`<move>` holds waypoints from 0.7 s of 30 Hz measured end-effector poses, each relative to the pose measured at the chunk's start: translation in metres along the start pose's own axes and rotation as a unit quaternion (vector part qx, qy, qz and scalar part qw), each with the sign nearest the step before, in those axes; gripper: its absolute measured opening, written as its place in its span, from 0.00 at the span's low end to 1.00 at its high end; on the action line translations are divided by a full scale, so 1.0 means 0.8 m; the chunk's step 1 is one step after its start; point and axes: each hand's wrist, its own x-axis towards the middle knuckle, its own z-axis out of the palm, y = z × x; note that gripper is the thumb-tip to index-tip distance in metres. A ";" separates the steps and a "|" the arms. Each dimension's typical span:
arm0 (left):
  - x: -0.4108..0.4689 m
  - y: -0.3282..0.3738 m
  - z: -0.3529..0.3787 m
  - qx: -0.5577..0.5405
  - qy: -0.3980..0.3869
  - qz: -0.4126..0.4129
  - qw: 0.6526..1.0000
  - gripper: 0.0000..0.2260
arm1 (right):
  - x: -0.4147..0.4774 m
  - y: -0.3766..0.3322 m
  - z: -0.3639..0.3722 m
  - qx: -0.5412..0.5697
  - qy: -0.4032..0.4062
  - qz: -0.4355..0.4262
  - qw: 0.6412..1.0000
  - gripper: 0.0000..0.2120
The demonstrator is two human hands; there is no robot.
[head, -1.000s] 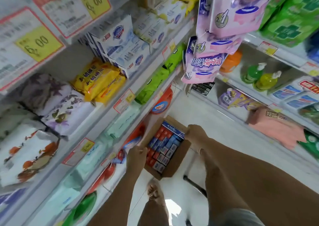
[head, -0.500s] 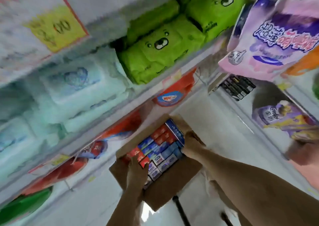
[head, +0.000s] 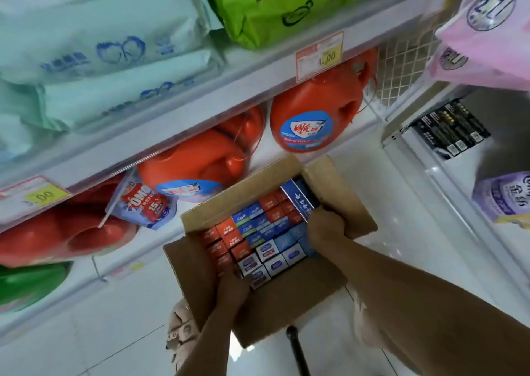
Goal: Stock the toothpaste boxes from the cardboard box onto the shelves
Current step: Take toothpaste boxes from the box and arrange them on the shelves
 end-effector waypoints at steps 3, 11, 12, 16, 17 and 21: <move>-0.005 -0.006 0.005 -0.087 -0.016 -0.016 0.996 0.15 | 0.001 0.003 0.005 0.017 -0.027 -0.002 0.999 0.13; -0.048 0.082 0.010 -0.219 -0.056 -0.028 0.974 0.10 | -0.037 -0.021 0.014 0.216 -0.093 -0.117 0.965 0.20; -0.049 0.090 0.011 -0.236 -0.065 -0.030 0.969 0.10 | -0.046 -0.027 0.013 0.235 -0.140 -0.163 0.948 0.18; -0.046 0.092 0.005 -0.299 -0.017 -0.052 0.953 0.16 | -0.060 -0.035 0.012 0.223 -0.274 -0.250 0.902 0.18; -0.044 0.087 0.002 -0.287 -0.003 -0.051 0.957 0.16 | -0.056 -0.030 0.013 0.203 -0.293 -0.246 0.901 0.17; -0.041 0.068 -0.013 -0.243 0.023 -0.041 0.969 0.18 | -0.022 0.008 0.017 0.128 -0.138 -0.199 0.962 0.11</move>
